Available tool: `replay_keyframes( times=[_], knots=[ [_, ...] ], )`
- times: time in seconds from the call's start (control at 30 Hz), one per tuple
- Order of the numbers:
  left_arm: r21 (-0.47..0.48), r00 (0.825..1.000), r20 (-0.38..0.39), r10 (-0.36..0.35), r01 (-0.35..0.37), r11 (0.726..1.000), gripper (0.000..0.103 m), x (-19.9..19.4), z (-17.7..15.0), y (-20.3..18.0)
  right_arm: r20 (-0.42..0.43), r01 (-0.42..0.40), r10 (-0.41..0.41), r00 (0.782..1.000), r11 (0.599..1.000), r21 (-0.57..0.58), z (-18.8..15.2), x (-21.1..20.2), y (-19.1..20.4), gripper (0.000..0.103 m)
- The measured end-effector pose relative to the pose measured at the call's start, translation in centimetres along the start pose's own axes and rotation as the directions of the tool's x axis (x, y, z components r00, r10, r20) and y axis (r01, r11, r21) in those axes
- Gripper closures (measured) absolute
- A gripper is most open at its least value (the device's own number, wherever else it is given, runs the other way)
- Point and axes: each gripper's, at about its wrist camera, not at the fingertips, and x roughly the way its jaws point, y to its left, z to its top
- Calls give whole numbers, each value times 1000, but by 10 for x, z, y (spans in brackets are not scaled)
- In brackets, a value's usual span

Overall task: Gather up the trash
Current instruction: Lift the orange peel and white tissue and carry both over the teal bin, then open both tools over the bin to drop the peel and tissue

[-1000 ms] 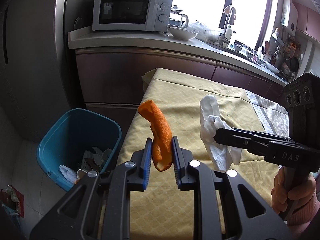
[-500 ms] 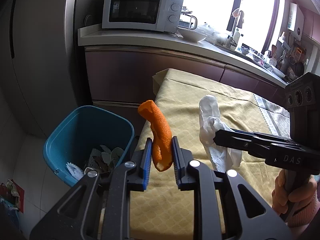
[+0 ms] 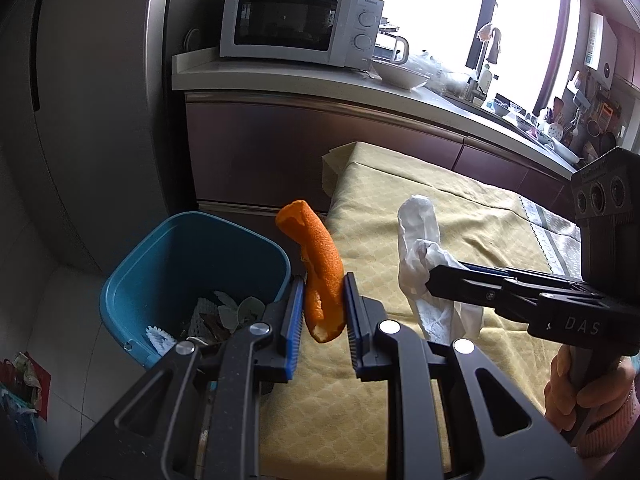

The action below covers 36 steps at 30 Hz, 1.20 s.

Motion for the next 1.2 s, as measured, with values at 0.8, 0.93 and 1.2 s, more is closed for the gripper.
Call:
replay_keyframes(
  times=[0.8,0.93,1.2],
  knots=[
    [-64,997,2,76,-76,995,83,5,7,37,-59,-15,11,998,998,-67,20,36,24,89],
    [-88,994,-14,109,-110,990,83,13,8,53,-92,-4,-4,996,996,-86,27,56,32,89],
    [-131,985,-55,163,-169,977,82,34,5,86,-147,23,-40,988,993,-112,32,94,43,89]
  ],
)
